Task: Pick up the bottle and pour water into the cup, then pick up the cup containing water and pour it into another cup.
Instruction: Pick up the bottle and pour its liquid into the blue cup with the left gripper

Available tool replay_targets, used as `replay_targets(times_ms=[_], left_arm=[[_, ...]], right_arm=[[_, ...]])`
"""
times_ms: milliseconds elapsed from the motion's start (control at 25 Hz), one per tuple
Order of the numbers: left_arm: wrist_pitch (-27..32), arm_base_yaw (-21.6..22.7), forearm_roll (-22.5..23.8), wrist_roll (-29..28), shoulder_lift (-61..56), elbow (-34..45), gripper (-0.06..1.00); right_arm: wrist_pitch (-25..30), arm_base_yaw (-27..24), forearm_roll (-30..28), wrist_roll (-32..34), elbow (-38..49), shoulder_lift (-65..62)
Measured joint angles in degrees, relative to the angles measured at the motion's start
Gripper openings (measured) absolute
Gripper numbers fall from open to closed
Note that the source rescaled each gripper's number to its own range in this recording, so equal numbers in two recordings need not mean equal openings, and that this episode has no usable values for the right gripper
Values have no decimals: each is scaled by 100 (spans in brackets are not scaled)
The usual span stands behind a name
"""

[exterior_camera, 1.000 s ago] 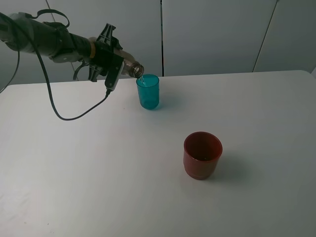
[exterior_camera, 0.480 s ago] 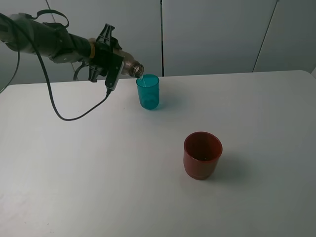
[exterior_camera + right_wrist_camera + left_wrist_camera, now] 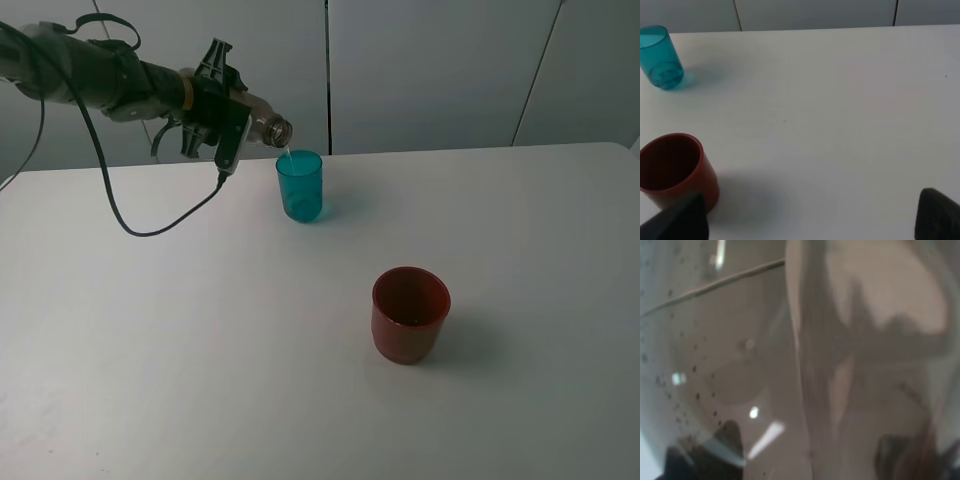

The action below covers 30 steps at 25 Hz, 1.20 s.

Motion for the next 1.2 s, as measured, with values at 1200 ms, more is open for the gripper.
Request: replay_targets(times_ms=[1200], left_arm=[[-166,0,0,360,0,-68,1]], right_arm=[[0,0,0,1,0,0]])
